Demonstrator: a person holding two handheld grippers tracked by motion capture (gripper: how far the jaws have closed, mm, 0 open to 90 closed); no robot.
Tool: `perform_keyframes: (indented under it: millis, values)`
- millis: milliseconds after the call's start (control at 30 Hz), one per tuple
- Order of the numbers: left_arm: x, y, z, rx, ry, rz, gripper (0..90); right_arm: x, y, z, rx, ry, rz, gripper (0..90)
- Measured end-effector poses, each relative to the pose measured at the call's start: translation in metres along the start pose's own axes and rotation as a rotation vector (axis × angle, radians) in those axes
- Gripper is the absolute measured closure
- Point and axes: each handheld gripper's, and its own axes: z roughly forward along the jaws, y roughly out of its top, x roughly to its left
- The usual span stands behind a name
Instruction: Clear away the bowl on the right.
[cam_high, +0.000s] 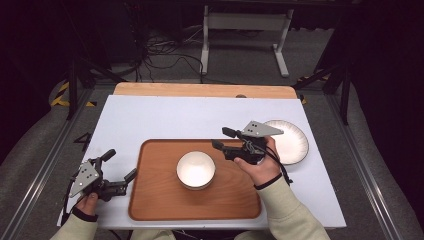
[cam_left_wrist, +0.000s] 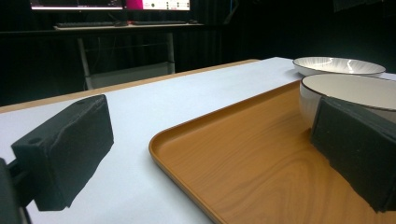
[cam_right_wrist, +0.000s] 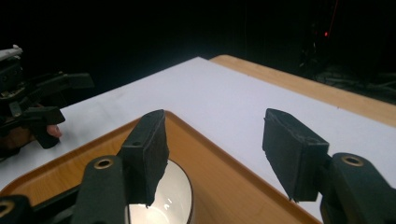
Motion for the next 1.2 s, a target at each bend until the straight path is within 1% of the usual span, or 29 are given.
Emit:
perform_keyframes:
  millis: [133,267,333,367,633,700,733,867,1000,1133,1200]
  values:
    - [0.000,0.000,0.000,0.000,0.000,0.000,0.2,-0.001,-0.002,-0.005,-0.043,0.006,-0.033,36.7]
    - [0.000,0.000,0.000,0.000,0.000,0.000,0.2,0.001,-0.004,-0.012,-0.060,0.007,-0.081,34.1]
    - [0.000,0.000,0.000,0.000,0.000,0.000,0.2,0.000,-0.005,-0.015,-0.068,0.009,-0.089,32.8]
    - [0.000,0.000,0.000,0.000,0.000,0.000,0.2,-0.001,-0.006,-0.017,-0.075,0.002,-0.094,32.0]
    - [0.000,0.000,0.000,0.001,0.000,-0.001,0.2,-0.009,-0.013,-0.034,-0.095,-0.035,-0.118,26.9]
    - [0.000,0.000,0.000,0.001,0.000,0.000,0.2,-0.011,-0.014,-0.038,-0.098,-0.042,-0.114,25.9]
    - [0.000,0.000,0.000,0.001,0.000,-0.001,0.2,-0.012,-0.015,-0.039,-0.106,-0.044,-0.120,25.6]
    - [0.000,0.000,0.000,0.001,0.000,-0.001,0.2,-0.016,-0.017,-0.047,-0.112,-0.061,-0.131,23.9]
    - [0.000,0.000,0.000,0.001,0.000,-0.001,0.2,-0.019,-0.020,-0.054,-0.106,-0.069,-0.146,22.6]
    - [0.000,0.000,0.000,0.001,0.000,-0.001,0.2,-0.023,-0.022,-0.061,-0.114,-0.077,-0.141,21.7]
    - [0.000,0.000,0.000,0.001,0.000,-0.001,0.2,-0.024,-0.025,-0.063,-0.109,-0.085,-0.138,21.6]
